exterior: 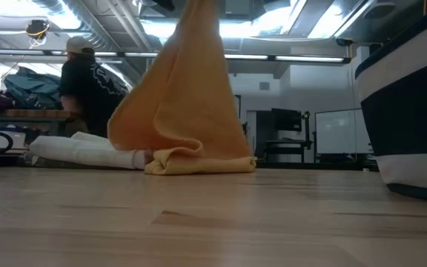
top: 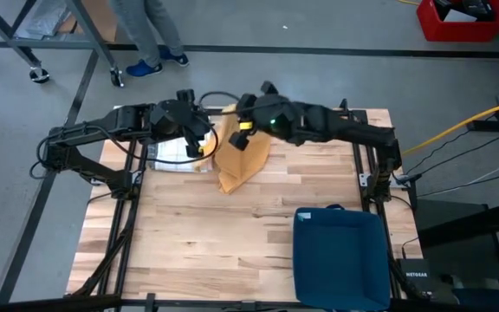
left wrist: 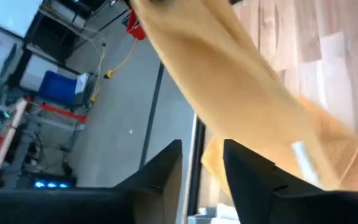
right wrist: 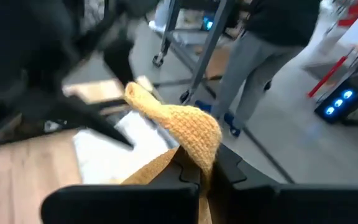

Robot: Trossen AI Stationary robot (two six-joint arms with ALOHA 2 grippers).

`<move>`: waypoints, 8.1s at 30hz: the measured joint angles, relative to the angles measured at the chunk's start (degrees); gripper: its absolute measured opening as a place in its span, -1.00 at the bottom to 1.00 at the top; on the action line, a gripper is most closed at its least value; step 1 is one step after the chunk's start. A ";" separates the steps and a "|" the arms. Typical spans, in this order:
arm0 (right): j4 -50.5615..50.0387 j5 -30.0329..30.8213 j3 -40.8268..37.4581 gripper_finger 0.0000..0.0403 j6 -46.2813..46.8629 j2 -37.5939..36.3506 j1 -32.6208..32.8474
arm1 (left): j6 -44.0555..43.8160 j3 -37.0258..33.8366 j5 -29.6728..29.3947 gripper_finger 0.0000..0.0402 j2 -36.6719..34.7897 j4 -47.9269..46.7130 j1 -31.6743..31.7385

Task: Fold towel
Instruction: Fold the yellow towel

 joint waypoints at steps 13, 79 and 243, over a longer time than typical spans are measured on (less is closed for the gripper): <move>-1.14 5.58 9.47 -0.98 -9.18 -1.08 -0.22 | -16.76 -4.39 4.70 -0.19 0.02 -0.03 0.00; -1.20 7.08 9.43 -0.97 -13.62 -1.11 -1.03 | -48.83 -36.33 9.32 -0.31 14.58 49.99 -9.09; -5.12 7.55 9.45 -0.98 -15.55 -1.25 -0.96 | -52.96 -57.92 -15.57 -0.99 23.80 139.92 -20.52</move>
